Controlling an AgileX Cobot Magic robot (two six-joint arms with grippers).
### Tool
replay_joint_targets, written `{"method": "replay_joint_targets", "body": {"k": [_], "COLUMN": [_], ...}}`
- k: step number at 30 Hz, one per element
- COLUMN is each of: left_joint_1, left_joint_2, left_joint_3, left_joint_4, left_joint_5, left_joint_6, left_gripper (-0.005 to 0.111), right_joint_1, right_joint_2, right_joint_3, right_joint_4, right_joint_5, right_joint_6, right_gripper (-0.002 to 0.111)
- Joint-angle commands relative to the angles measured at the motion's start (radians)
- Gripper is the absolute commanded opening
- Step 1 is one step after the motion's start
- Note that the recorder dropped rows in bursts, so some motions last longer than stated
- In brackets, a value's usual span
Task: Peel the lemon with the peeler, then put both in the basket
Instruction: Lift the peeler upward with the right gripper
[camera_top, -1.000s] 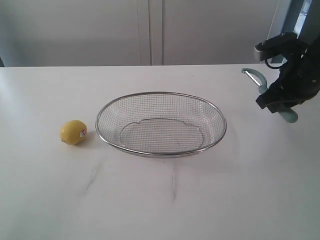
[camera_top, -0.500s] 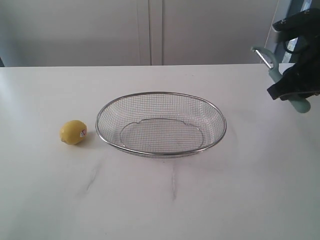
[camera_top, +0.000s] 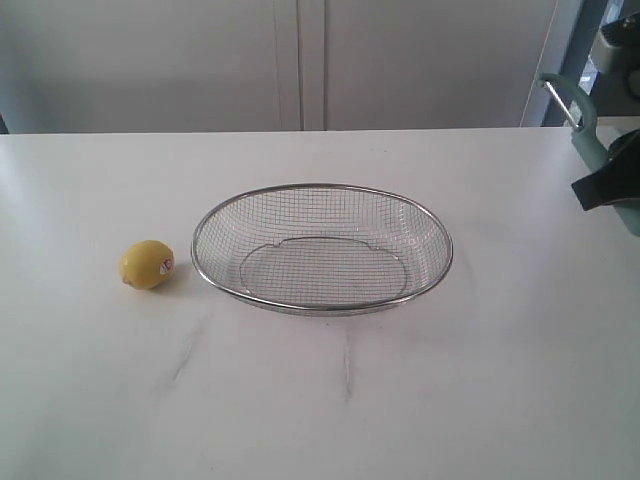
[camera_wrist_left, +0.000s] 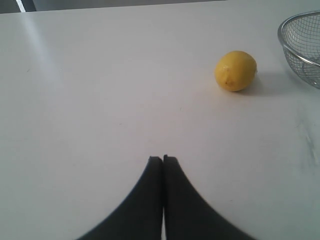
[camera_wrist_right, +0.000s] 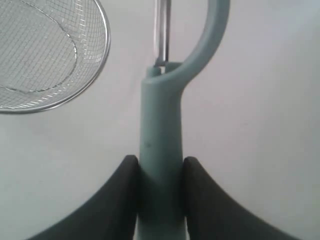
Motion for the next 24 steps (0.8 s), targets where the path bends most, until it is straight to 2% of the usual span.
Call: {"method": "replay_joint_targets", "body": {"k": [1, 24], "left_joint_1": [0.002, 0.002], "left_joint_2": [-0.005, -0.005], "left_joint_3": [0.003, 0.003], "left_joint_4": [-0.008, -0.008], "left_joint_5": [0.004, 0.004], "left_joint_6": [-0.003, -0.003], "left_gripper": [0.0, 0.0], "right_joint_1": [0.0, 0.0], "right_joint_2": [-0.045, -0.123], "right_joint_3": [0.026, 0.033], "right_joint_4": [0.049, 0.16], "right_joint_5": [0.02, 0.112], "right_joint_6": [0.007, 0.007], "right_gripper": [0.0, 0.0]}}
